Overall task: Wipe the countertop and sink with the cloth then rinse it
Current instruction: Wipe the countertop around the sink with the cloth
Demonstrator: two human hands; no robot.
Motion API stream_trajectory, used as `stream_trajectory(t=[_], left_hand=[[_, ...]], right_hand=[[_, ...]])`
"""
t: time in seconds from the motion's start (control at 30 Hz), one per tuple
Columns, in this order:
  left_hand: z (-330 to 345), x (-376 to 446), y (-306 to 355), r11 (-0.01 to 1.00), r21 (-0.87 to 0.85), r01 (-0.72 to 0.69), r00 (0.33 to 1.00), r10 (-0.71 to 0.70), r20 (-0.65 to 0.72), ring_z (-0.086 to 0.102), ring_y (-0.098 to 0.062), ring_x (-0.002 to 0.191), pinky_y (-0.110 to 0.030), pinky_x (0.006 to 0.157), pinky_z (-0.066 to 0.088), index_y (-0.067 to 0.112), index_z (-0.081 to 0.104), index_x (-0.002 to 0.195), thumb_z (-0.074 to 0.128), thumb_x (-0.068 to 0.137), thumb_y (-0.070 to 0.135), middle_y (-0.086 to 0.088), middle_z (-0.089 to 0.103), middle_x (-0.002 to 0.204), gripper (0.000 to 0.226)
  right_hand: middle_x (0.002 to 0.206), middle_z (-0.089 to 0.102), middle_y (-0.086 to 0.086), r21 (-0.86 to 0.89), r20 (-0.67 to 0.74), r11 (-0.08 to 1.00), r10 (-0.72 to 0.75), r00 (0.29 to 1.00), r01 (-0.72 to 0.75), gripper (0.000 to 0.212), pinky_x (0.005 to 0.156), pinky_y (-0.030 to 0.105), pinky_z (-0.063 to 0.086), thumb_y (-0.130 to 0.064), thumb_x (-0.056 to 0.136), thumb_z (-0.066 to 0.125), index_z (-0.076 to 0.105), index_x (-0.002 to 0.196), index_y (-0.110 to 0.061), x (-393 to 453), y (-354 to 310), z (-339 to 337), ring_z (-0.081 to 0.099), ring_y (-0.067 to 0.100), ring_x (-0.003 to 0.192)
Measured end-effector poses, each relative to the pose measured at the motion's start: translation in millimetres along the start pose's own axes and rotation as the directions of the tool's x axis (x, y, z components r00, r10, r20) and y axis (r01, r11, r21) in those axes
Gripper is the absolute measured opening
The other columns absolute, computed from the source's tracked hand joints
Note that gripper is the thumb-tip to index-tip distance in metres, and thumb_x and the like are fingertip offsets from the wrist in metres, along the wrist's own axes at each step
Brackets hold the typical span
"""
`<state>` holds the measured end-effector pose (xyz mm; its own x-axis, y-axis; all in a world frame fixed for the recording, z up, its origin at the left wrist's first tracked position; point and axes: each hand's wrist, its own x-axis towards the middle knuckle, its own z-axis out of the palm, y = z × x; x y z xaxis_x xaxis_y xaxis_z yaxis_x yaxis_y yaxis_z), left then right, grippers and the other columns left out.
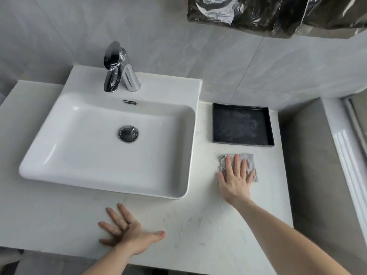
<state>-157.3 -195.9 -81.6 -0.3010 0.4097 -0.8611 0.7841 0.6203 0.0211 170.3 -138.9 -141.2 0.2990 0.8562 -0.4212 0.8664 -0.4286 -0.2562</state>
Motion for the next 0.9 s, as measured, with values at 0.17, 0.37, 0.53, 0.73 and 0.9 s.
stream_trajectory(t=[0.17,0.37,0.53,0.73,0.9], left_hand=[[10,8,-10,0.997,-0.034,-0.071,0.996,0.069,-0.057,-0.048,-0.050,0.134,-0.076,0.111,-0.007,0.019,-0.051,0.140,0.077,0.025,0.087,-0.009,-0.067,0.134,0.184],[20,17,-19,0.990,-0.063,-0.125,0.985,0.116,-0.129,-0.053,-0.050,0.129,-0.077,0.111,-0.010,0.018,-0.047,0.143,0.075,0.026,0.088,-0.010,-0.067,0.135,0.183],[33,27,-22,0.979,-0.095,-0.182,0.955,0.153,-0.255,-0.055,-0.045,0.129,-0.073,0.111,-0.018,0.020,-0.040,0.148,0.056,0.041,0.098,-0.009,-0.056,0.148,0.163],[59,36,-16,0.982,-0.091,-0.165,0.871,0.102,-0.481,-0.031,-0.045,0.148,-0.071,0.116,-0.010,0.020,-0.012,0.160,0.020,0.074,0.090,-0.011,-0.022,0.167,0.116],[71,53,-13,0.981,-0.105,-0.163,0.770,0.060,-0.635,-0.017,-0.041,0.153,-0.067,0.119,-0.008,0.018,0.010,0.163,0.027,0.082,0.077,-0.009,-0.004,0.171,0.101]], right_hand=[[0.166,-0.032,-0.006,0.007,-0.019,0.999,-0.034,0.999,0.034,0.072,0.122,0.054,-0.023,-0.058,0.103,0.022,-0.017,0.160,-0.039,-31,-25,24,-0.030,0.021,0.154],[0.169,-0.026,-0.006,-0.035,-0.057,0.998,-0.062,0.996,0.061,0.071,0.123,0.053,-0.020,-0.060,0.103,0.023,-0.013,0.161,-0.041,-49,-27,39,-0.029,0.020,0.155],[0.172,-0.015,-0.007,-0.032,-0.092,0.998,-0.053,0.994,0.050,0.071,0.124,0.053,-0.016,-0.063,0.100,0.024,-0.006,0.162,-0.044,-48,-28,40,-0.021,0.021,0.157],[0.172,-0.003,-0.014,-0.161,-0.105,0.971,-0.195,0.975,0.176,0.065,0.124,0.058,-0.012,-0.061,0.102,0.019,0.007,0.162,-0.042,-25,-29,20,-0.006,0.029,0.159],[0.172,-0.003,-0.015,-0.178,-0.105,0.943,-0.302,0.947,0.281,0.063,0.125,0.058,-0.012,-0.057,0.104,0.020,0.006,0.163,-0.041,3,-20,16,-0.012,0.027,0.159]])
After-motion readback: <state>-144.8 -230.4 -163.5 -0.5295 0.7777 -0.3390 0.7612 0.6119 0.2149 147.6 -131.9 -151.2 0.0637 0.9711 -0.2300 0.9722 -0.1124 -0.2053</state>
